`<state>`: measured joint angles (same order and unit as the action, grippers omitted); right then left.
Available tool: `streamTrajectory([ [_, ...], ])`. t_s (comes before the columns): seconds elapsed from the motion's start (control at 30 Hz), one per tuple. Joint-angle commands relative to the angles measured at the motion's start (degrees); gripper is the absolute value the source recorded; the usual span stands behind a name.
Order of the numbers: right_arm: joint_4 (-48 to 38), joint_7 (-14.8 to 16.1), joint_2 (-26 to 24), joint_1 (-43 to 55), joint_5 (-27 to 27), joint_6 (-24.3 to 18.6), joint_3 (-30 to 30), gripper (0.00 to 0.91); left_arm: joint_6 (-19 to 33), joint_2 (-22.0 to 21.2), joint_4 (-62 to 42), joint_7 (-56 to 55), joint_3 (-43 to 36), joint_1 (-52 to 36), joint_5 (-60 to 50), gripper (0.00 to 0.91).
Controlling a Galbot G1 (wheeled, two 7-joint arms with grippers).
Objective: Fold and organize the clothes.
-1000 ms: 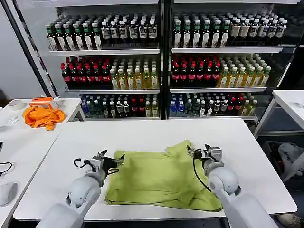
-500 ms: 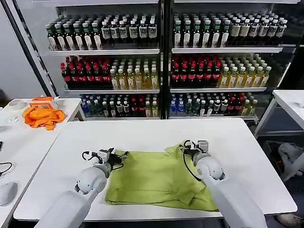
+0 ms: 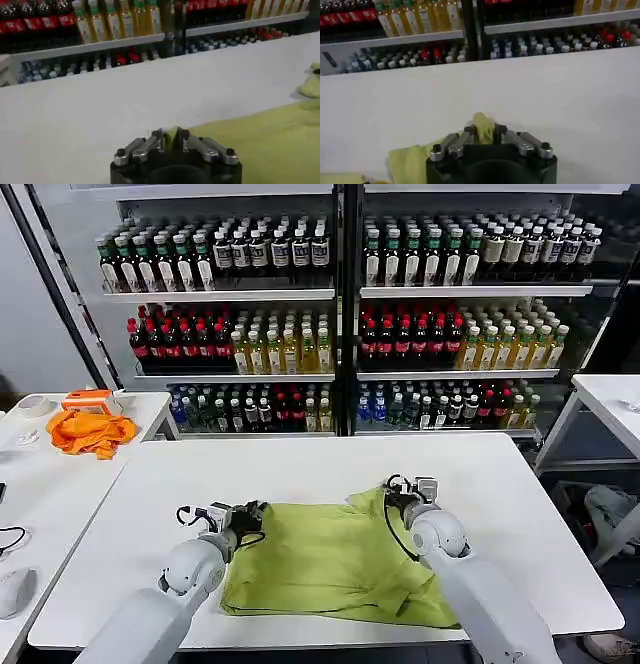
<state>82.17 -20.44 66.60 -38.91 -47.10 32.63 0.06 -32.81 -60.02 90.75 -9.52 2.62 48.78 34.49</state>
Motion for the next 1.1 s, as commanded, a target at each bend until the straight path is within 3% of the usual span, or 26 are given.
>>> streamTrajectory([
  [0.03,0.4,2.1,-0.1,0.5,0.0,-0.2,-0.3,0.0,1.6,0.1,1.4,-0.1,1.4,0.9,4.0,0.02],
  [0.33,8.6,5.0,-3.0,-2.3,0.1,-2.2,3.0,0.0,4.3,2.7,12.4,0.3,5.1,4.5,8.1,0.02],
  [0.6,19.4,5.8,-6.6,-8.5,0.2,-2.8,7.7,0.0,4.9,4.3,17.8,0.7,7.9,8.6,9.4,0.02],
  [1.1,36.2,6.3,-11.5,-29.7,1.6,-2.6,17.5,0.0,3.4,8.1,24.9,4.2,15.4,18.5,9.6,0.02],
])
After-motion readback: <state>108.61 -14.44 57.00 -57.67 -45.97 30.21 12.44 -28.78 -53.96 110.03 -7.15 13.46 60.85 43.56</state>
